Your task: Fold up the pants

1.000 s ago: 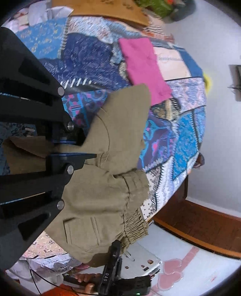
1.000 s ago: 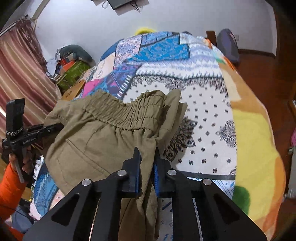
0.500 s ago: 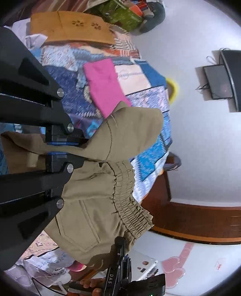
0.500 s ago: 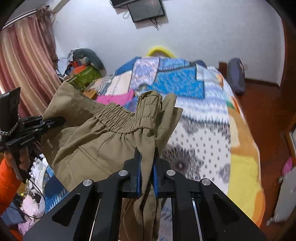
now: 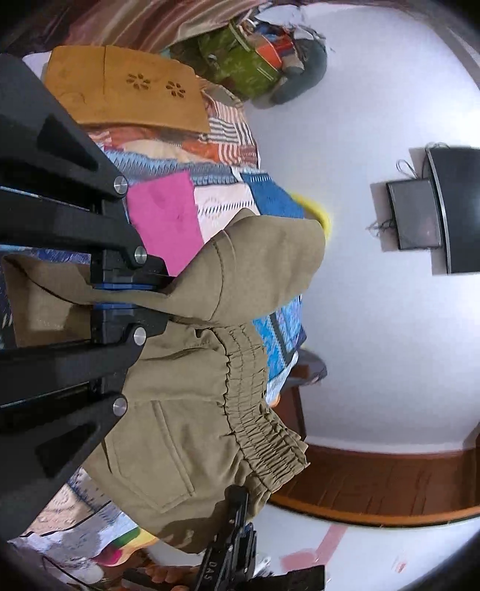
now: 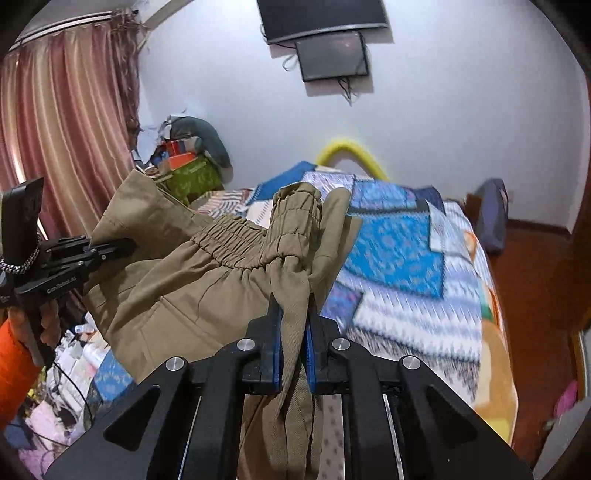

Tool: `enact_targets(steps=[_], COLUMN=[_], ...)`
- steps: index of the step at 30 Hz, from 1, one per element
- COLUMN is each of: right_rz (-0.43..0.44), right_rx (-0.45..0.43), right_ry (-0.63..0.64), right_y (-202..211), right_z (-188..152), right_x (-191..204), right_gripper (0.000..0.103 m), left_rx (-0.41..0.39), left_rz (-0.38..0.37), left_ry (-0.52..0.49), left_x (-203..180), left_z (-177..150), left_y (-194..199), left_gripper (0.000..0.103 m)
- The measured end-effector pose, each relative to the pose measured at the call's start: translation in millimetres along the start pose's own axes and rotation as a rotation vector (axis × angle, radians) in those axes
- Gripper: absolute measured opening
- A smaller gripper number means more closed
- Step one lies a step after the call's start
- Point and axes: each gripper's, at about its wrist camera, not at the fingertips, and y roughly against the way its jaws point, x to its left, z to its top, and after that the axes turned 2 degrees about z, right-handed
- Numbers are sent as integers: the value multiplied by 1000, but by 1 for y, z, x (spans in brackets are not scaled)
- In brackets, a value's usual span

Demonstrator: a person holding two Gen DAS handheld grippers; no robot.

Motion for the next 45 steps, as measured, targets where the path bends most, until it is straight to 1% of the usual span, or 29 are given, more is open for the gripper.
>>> enact_targets(steps=[6,8,12,14,18,21,24,27,29,32,33,35,37,40,43,44,45], right_rz=[15,19,22,20,12,-11,-34,-41,-48,-75,-78,-66,-55,-59,-63,-63,-60], right_rx=[1,4,16,21,39,79,126,192,257,341,359,392,413,424,428,427,425], right_ry=[45,53,68,75,79,105,124,121,111,122,116,89,64,58,36,22,10], right_y=[-48,-66,-102,-123,-162,-197,-226,-253,-271,-290,-293,-296,-297,-294,-292,-288,-284], right_z=[24,31,41,46,55,54,48,37,27,13,10,6,7,6,4,4,4], right_x=[15,19,26,24,17,14,12,6,1,-3,-5,-11,-17,-19,-27,-28,-30], right_gripper=[9,9,9,9,9,9,9,9,9,9,9,10,12,16,27,30,31], left_rx=[-1,3,9,21,49,91,151,260,346,461,475,491,497,508,515,522,525], left_rz=[53,79,111,126,131,149,152,153,146,149,142,134,161,194,206,225,232], left_ry=[50,61,77,87,107,117,124,137,161,194,207,229,224,222,237,229,219], left_x=[44,61,84,98,121,135,146,158,165,176,180,187,188,195,201,202,202], left_z=[13,17,16,14,10,1,-11,-34,-51,-75,-78,-88,-92,-97,-101,-103,-104], left_y=[-33,-50,-77,-99,-138,-175,-210,-253,-277,-303,-306,-309,-307,-297,-288,-283,-280], left_gripper=[4,4,4,4,4,4,4,4,5,9,11,20,24,24,26,26,26])
